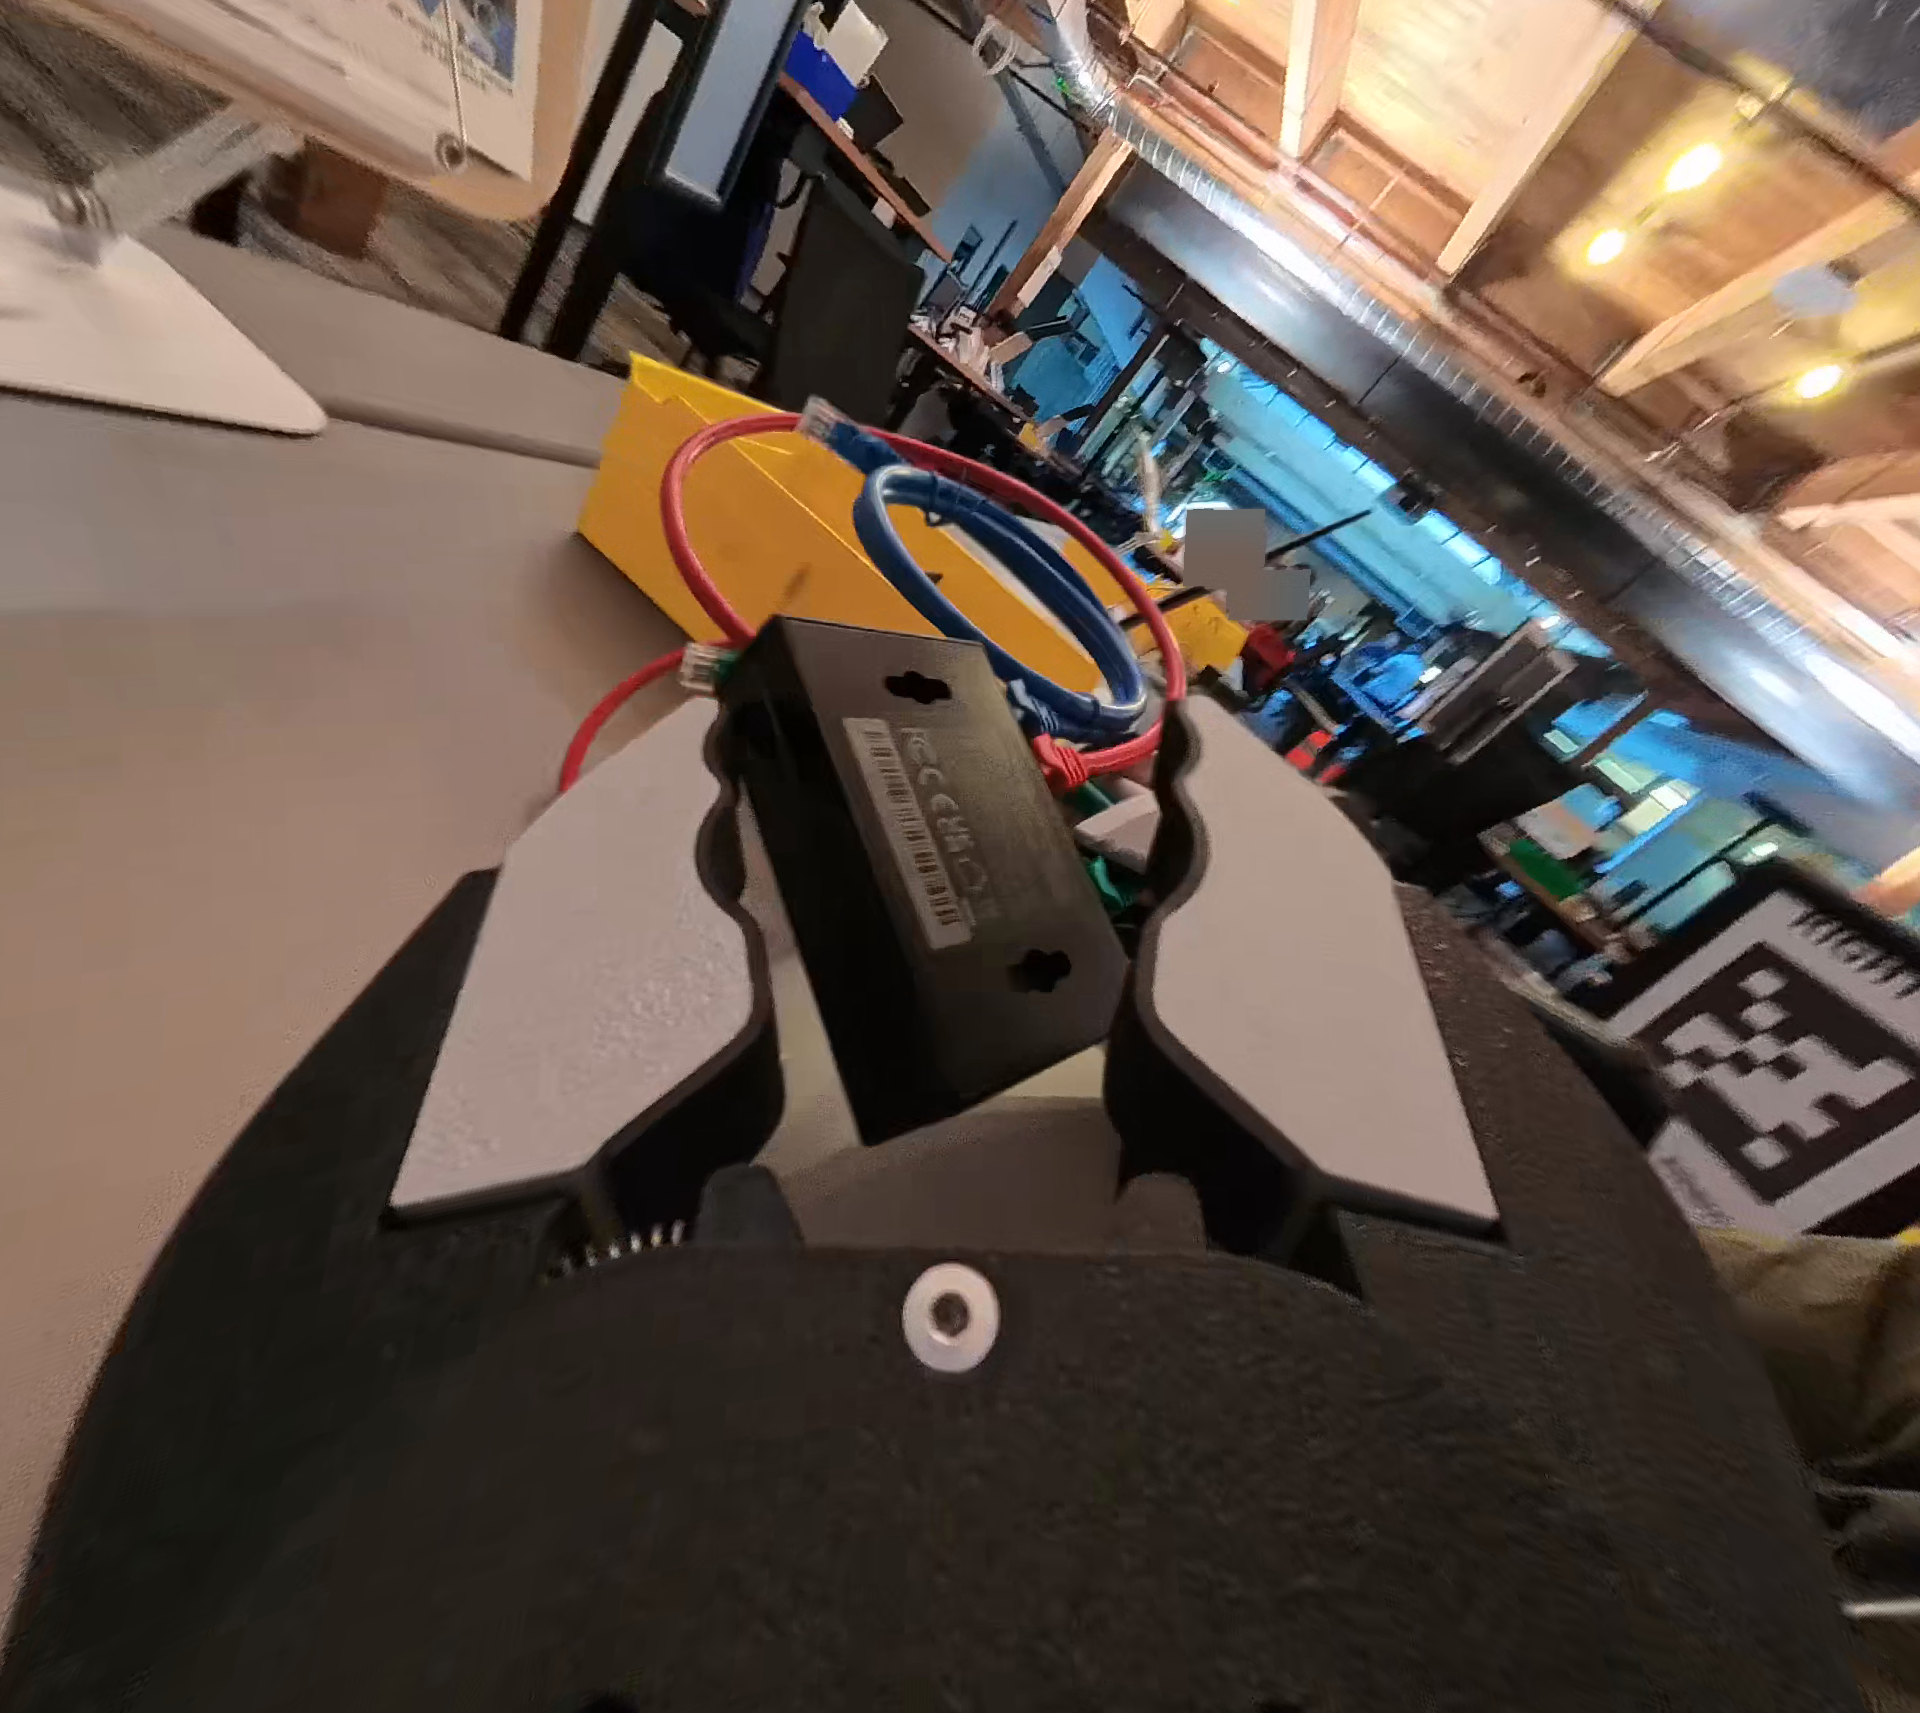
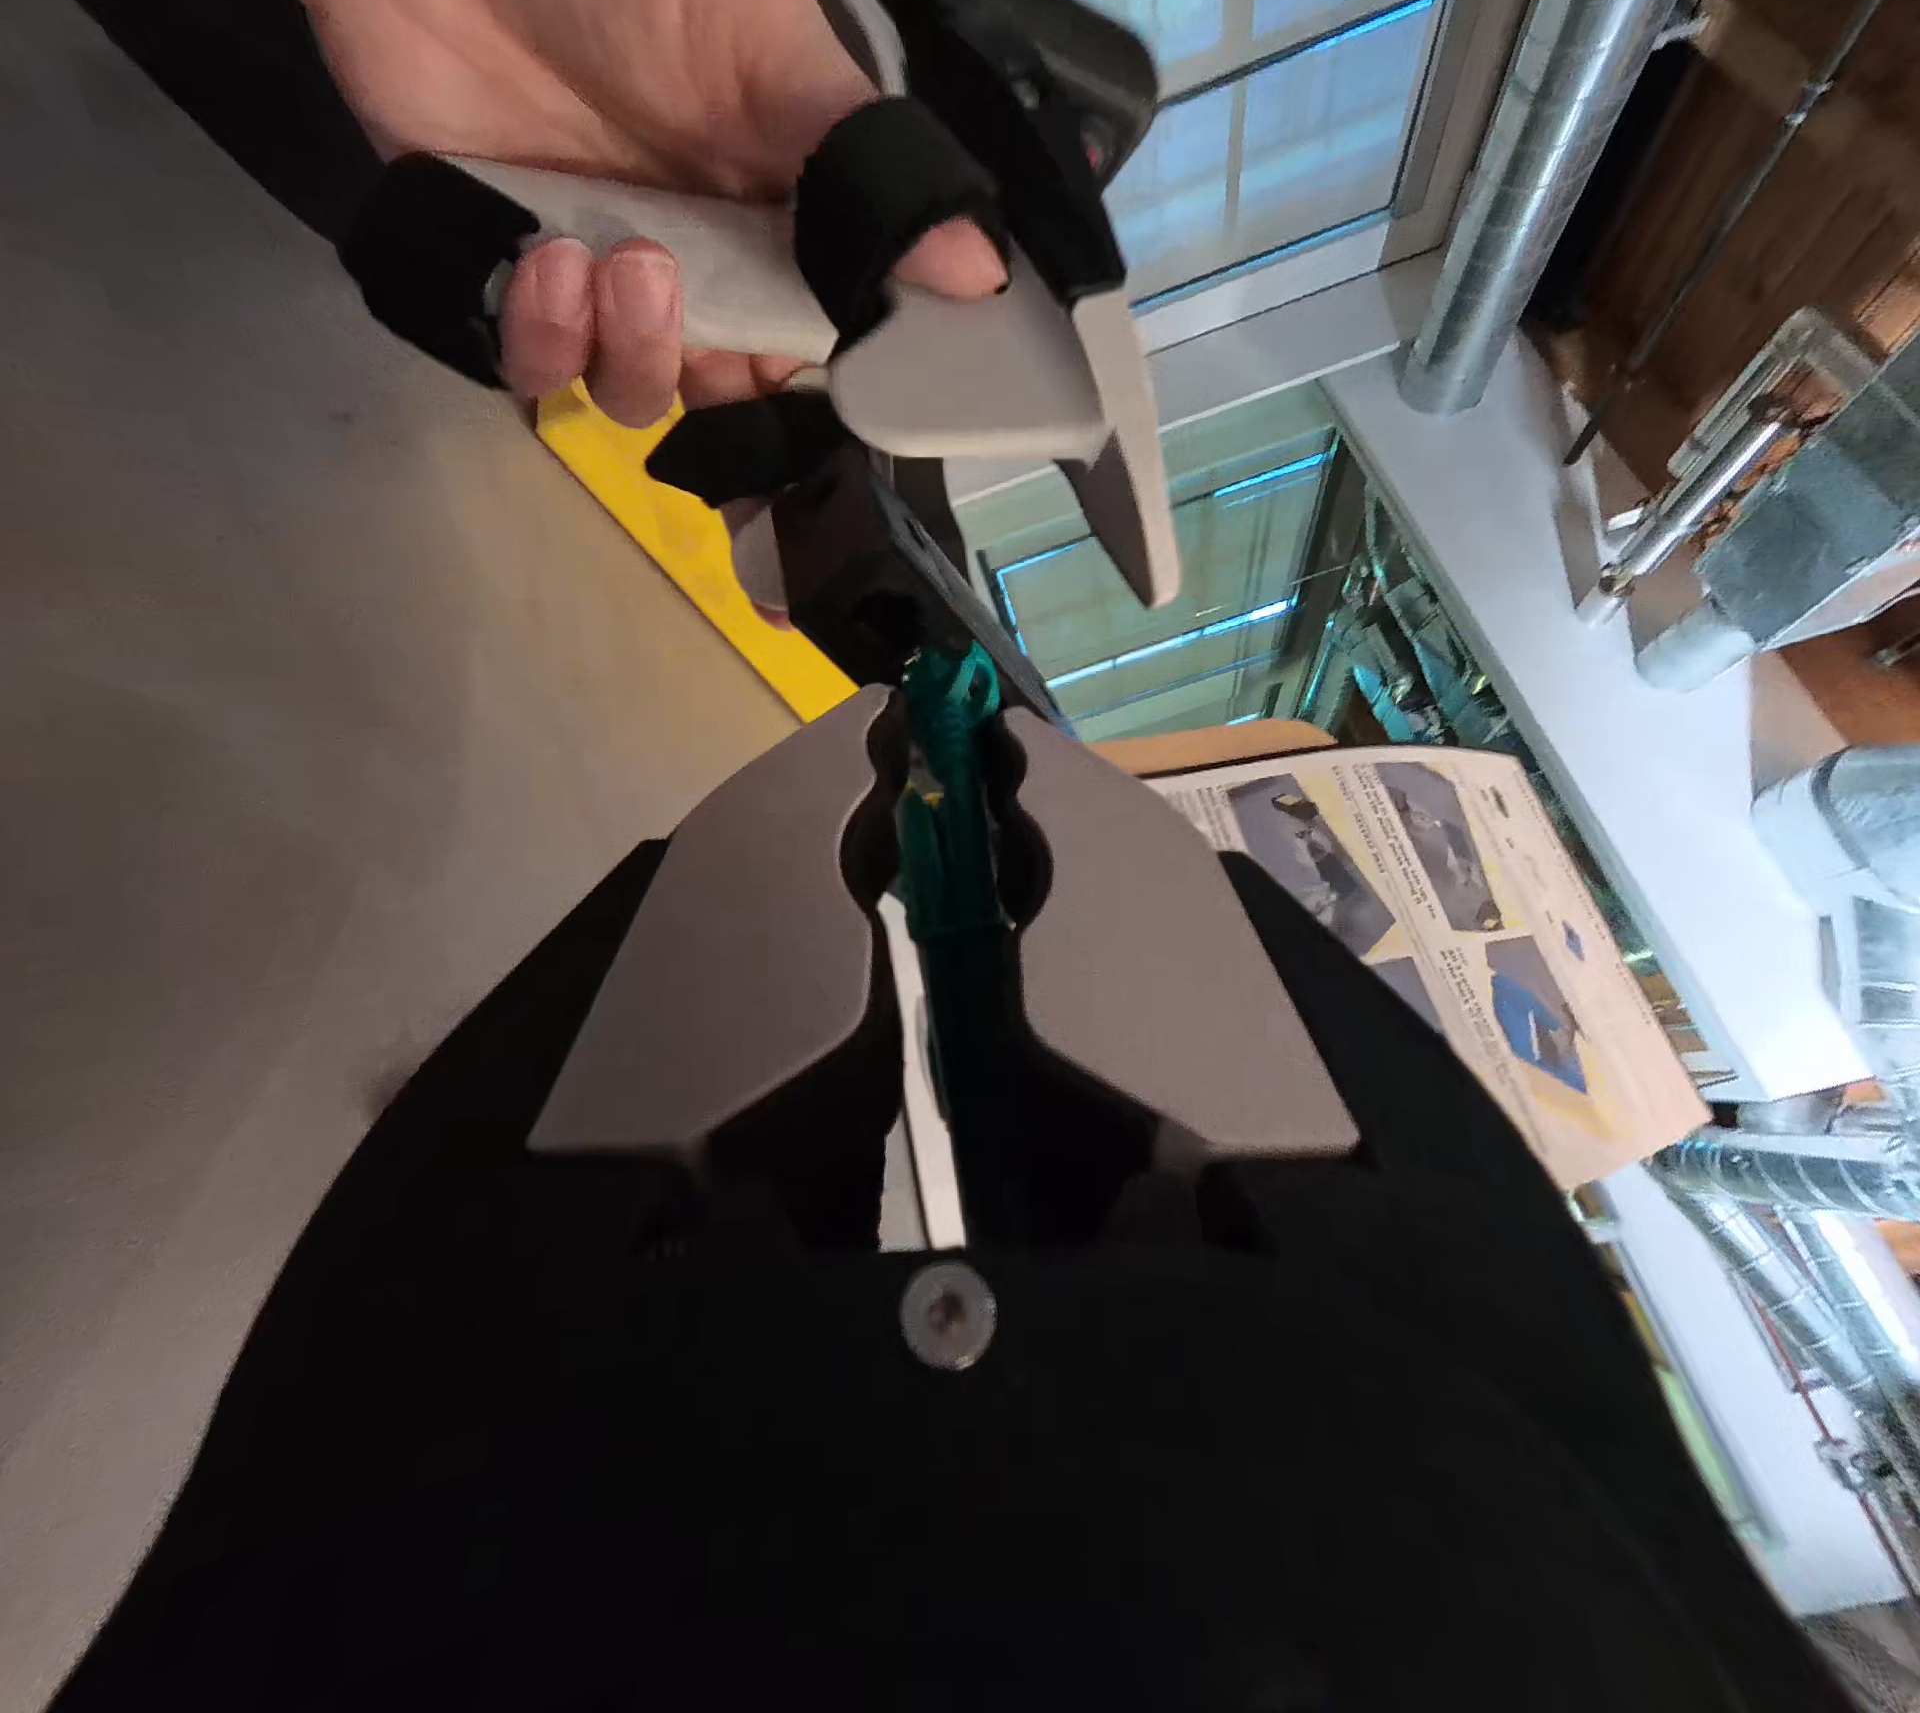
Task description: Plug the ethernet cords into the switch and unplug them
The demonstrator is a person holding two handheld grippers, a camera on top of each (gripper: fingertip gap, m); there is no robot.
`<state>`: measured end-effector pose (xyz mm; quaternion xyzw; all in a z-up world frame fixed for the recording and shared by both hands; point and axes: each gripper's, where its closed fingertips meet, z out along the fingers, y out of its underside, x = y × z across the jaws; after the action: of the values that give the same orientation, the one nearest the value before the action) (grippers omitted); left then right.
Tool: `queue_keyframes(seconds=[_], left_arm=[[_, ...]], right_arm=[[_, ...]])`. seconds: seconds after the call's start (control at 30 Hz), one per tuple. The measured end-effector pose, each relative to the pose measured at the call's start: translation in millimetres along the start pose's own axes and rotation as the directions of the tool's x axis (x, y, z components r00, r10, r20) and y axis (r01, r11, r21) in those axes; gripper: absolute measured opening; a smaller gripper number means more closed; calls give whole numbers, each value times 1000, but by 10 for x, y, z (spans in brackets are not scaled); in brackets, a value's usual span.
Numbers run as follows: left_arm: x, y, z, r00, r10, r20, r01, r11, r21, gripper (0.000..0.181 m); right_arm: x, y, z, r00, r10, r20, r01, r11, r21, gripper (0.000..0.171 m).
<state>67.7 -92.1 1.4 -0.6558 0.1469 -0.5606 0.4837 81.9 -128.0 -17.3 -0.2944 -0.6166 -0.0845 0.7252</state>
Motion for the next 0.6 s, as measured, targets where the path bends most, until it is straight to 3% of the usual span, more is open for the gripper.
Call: queue_keyframes(seconds=[0.1, 0.23, 0.33, 0.4, 0.6], left_arm=[[-32, -11, -43, 1000, -21, -14, 20, 1000, -21, 63], [-47, 64, -22, 998, 64, 29, -62, 996, -68, 70], [-16, 189, 3, 999, 46, 2, -45, 988, -147, 74], [118, 223, 5, 995, -20, -97, 4, 986, -167, 52], [129, 46, -69, 977, -129, -172, 115, 989, -90, 33]], right_arm=[[23, -35, -22, 998, -57, -24, 58, 998, 27, 14], [60, -50, -29, 993, -100, -56, 101, 995, 23, 14], [93, -66, -51, 991, -110, -79, 113, 993, 30, 14], [100, -77, -56, 991, -109, -84, 113, 993, 43, 14], [48, -20, -17, 998, 69, -2, -68, 996, 63, 17]])
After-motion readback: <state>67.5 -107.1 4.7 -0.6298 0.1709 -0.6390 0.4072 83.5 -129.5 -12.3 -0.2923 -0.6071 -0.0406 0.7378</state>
